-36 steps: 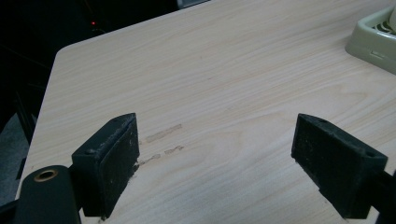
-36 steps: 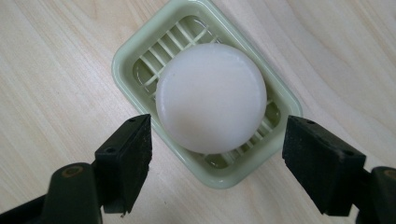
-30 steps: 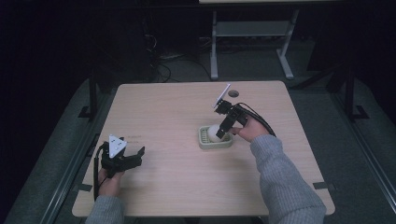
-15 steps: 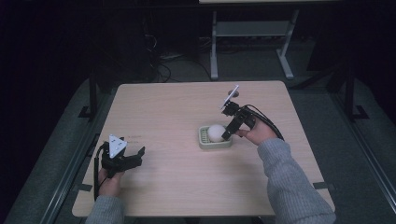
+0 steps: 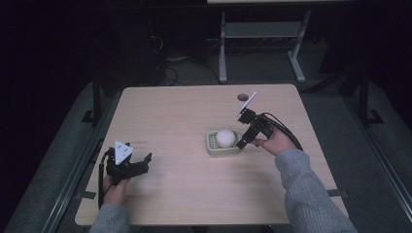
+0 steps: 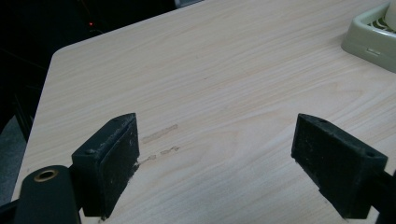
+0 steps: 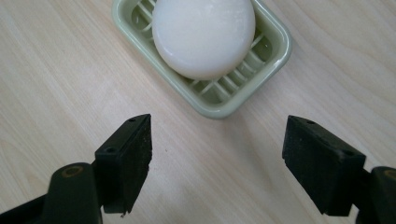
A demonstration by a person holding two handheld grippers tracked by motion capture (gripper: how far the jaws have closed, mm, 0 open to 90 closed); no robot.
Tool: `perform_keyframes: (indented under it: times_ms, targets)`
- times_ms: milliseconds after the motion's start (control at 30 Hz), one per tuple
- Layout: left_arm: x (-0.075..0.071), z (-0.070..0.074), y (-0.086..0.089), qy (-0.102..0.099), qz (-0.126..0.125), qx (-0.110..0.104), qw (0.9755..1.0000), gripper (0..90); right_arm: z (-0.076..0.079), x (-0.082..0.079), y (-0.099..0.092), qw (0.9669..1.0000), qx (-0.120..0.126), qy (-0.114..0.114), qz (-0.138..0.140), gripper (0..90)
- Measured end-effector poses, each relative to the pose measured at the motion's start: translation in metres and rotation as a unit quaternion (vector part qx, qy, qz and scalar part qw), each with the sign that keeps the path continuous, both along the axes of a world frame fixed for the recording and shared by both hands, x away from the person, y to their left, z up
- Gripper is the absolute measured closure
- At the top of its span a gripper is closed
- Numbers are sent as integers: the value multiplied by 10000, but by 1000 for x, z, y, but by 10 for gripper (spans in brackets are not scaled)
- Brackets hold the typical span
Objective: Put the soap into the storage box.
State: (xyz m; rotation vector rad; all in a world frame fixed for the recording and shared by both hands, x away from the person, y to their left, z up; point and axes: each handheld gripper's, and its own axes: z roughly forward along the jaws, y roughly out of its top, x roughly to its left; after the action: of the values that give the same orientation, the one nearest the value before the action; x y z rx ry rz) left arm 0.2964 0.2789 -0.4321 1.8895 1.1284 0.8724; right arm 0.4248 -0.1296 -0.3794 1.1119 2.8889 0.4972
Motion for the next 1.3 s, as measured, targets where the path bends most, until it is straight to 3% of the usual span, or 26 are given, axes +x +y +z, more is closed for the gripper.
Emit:
perform_keyframes:
  times_ms: [867,1300]
  targets:
    - [0,-1,-2,14,-30,19,10000,149,-11,-27,-37,9996,181,-9,-210,242]
    - [-1,0,-2,20,-46,26,10000,149,-20,-49,-57,9991,252,-44,-347,241]
